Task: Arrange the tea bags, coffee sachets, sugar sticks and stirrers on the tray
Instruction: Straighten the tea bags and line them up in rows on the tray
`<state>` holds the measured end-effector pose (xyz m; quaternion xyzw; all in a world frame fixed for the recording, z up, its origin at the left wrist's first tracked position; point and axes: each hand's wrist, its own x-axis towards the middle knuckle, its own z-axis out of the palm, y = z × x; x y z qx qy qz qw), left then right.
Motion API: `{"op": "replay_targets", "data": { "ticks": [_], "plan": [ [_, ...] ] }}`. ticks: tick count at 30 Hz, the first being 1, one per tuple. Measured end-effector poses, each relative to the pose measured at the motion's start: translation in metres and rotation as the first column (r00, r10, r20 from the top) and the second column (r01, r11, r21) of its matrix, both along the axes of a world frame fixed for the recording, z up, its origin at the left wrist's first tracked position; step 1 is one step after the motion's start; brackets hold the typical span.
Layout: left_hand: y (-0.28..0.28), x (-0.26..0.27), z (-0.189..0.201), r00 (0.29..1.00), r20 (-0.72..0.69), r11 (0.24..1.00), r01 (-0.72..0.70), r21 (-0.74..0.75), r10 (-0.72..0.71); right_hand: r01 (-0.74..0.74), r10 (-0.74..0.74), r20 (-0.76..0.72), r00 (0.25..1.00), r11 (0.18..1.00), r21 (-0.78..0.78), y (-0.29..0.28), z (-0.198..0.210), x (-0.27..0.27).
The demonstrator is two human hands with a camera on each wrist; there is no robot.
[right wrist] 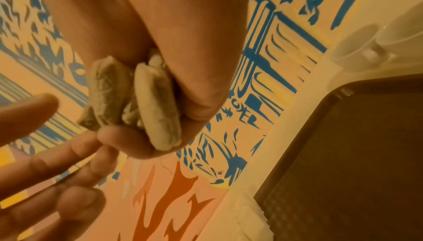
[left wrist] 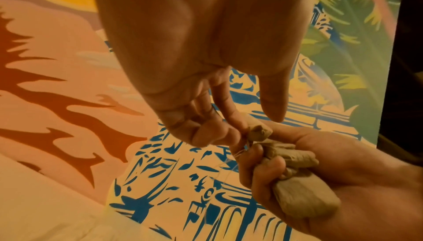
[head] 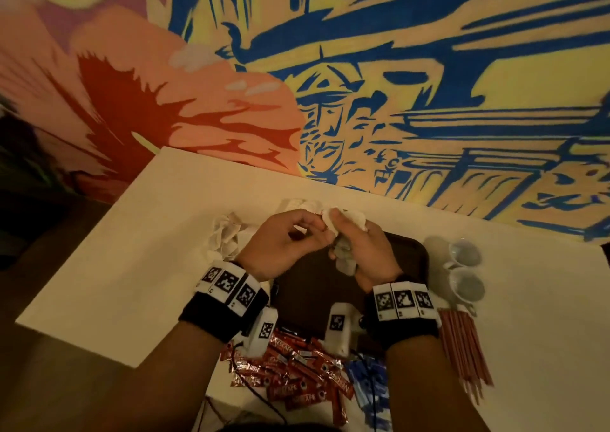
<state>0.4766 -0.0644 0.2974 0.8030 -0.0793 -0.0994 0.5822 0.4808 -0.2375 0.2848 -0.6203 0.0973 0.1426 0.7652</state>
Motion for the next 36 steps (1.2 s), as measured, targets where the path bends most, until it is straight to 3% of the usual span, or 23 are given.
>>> {"op": "replay_targets", "data": {
  "ticks": [11, 18, 28, 36],
  "plan": [
    [-0.067, -0.052, 0.026, 0.989, 0.132, 0.992, -0.075, 0.105, 0.061, 0.036, -0.03, 0.109, 0.994, 0.998, -0.06, -0.051, 0.035, -0.052],
    [-0.079, -0.069, 0.05, 0.983, 0.156, 0.99, -0.11, 0.086, 0.096, -0.021, 0.02, 0.175, 0.984, 1.0, 0.007, -0.086, 0.045, -0.074],
    [-0.084, -0.065, 0.074, 0.965, 0.195, 0.985, -0.171, -0.039, 0.175, -0.065, 0.084, 0.261, 0.962, 0.995, -0.081, -0.092, 0.063, -0.076],
    [-0.076, -0.066, 0.073, 0.977, 0.13, 0.984, -0.16, -0.084, 0.17, -0.024, 0.16, 0.406, 0.9, 0.947, -0.32, -0.077, 0.069, -0.076]
  ]
}}
